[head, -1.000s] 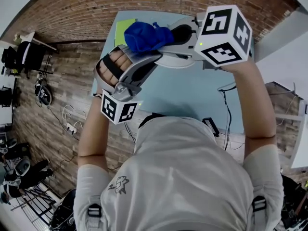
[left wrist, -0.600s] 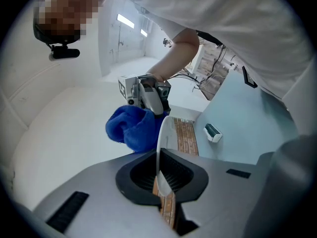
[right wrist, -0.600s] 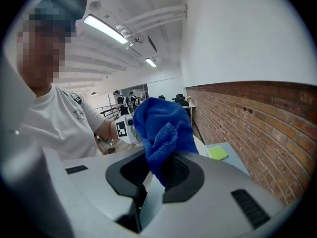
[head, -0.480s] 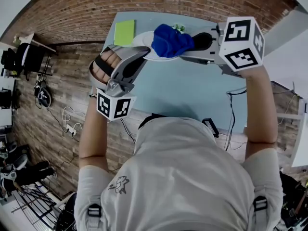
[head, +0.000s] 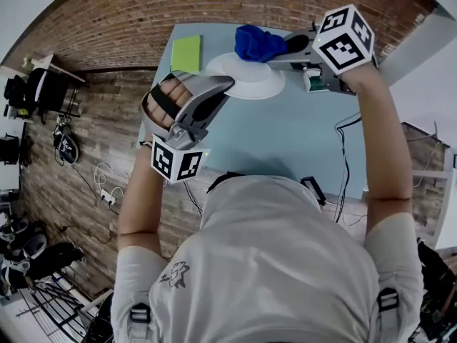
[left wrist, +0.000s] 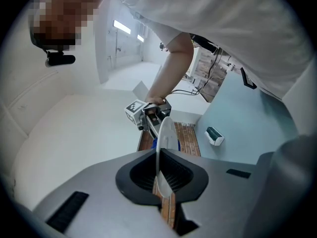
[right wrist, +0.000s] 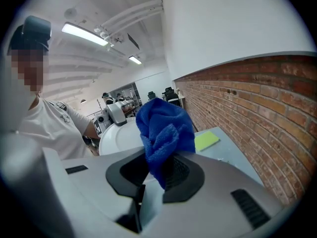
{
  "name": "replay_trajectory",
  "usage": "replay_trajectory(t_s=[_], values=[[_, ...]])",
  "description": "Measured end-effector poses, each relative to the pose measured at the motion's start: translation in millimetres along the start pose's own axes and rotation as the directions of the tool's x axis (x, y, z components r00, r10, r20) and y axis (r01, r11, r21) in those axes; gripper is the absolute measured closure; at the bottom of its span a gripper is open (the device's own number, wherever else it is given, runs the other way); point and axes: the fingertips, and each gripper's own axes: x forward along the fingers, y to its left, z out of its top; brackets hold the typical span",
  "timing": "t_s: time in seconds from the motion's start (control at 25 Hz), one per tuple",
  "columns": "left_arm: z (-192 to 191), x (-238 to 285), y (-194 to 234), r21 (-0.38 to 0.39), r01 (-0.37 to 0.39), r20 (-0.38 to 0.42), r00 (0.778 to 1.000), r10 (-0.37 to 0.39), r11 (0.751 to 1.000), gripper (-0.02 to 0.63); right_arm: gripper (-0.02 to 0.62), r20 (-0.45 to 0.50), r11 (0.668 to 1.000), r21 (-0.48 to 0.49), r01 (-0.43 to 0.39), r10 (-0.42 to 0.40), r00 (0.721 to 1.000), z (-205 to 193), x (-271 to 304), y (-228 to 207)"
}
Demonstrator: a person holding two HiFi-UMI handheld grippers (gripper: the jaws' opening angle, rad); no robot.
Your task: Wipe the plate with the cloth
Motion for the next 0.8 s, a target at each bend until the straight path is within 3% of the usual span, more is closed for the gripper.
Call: replay_trajectory(t_s=[0.28,0.52,0.8], values=[[8.2,6.7,-4.1,0.005,0.018,0.031,0.999,-0.018,1.000,0.591,0.532,-0.025,0.999,-0.028,-0.038,0.038,0.999,27.0,28.0,6.3],[-9.4,10.0,-13.7,-0.020,0.027,0.002,1.000,-0.027,0.999,0.591,0.532,-0.023,0.986,-0.107,-0.125,0.123,0.992,42.5,41.7,54.1],[-32.6,5.7,-12.4,-0.048,0.010,-0.044,0.999,-0.012,0.999,0.591,0.532,-0.009,0.981,-0.182,-0.068,0.068,0.998,44.2,39.2,76.8]])
